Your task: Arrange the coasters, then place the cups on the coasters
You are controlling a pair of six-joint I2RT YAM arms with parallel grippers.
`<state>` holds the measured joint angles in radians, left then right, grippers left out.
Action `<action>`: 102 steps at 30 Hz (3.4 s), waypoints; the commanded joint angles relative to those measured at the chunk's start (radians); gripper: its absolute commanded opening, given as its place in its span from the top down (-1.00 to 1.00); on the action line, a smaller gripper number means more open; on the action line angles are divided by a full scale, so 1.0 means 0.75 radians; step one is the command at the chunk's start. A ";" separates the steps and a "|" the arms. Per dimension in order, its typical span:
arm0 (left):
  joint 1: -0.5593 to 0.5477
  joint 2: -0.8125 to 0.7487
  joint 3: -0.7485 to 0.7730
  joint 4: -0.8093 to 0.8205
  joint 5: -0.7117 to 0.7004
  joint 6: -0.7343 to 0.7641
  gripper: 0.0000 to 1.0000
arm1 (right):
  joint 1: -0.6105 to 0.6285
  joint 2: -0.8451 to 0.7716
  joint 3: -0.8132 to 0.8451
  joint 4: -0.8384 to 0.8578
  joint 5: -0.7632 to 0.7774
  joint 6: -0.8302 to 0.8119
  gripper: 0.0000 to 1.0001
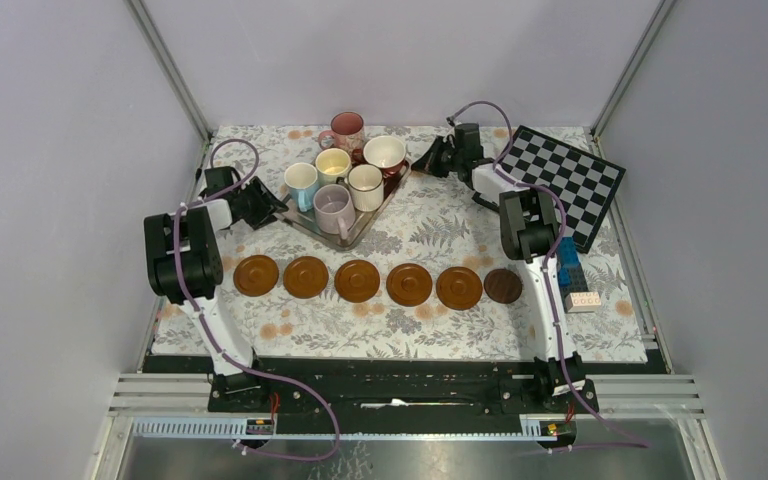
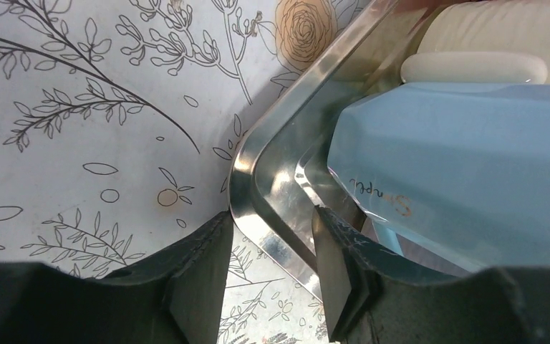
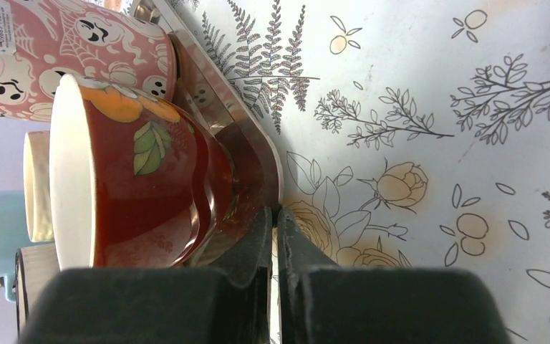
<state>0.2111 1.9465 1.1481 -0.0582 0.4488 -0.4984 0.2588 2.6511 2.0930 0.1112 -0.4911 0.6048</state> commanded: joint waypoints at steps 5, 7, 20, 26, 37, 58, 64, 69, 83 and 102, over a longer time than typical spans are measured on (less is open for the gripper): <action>-0.012 0.059 0.034 0.003 -0.003 0.018 0.01 | 0.012 0.041 0.011 -0.060 -0.122 0.067 0.65; -0.012 0.063 0.041 -0.004 -0.006 0.023 0.01 | 0.008 0.077 0.042 -0.042 -0.152 0.129 0.61; -0.014 0.096 0.086 -0.029 -0.009 0.039 0.03 | -0.001 0.188 0.124 0.076 -0.254 0.330 0.49; -0.024 0.092 0.091 -0.032 -0.009 0.050 0.03 | 0.003 0.170 0.146 -0.017 -0.194 0.248 0.56; -0.032 0.121 0.138 -0.043 -0.013 0.085 0.09 | 0.001 0.041 -0.078 0.073 -0.204 0.232 1.00; -0.141 0.310 0.420 -0.104 -0.011 0.169 0.15 | 0.001 -0.572 -1.021 0.201 -0.088 0.130 0.38; -0.184 0.370 0.537 -0.119 -0.023 0.237 0.10 | -0.007 -0.715 -1.053 0.158 -0.045 0.016 0.07; -0.195 0.412 0.658 -0.165 -0.038 0.262 0.06 | -0.020 -0.743 -0.995 0.084 0.024 -0.090 0.04; -0.084 0.123 0.476 -0.181 -0.092 0.272 -0.07 | -0.091 -0.791 -0.910 0.087 0.111 -0.187 0.03; -0.073 0.082 0.249 -0.141 -0.010 0.278 -0.05 | -0.088 -0.406 -0.576 0.110 0.021 0.021 0.20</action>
<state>0.1577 2.0304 1.3331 -0.2123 0.4171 -0.3061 0.1898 2.3199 1.5993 0.1688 -0.4393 0.5758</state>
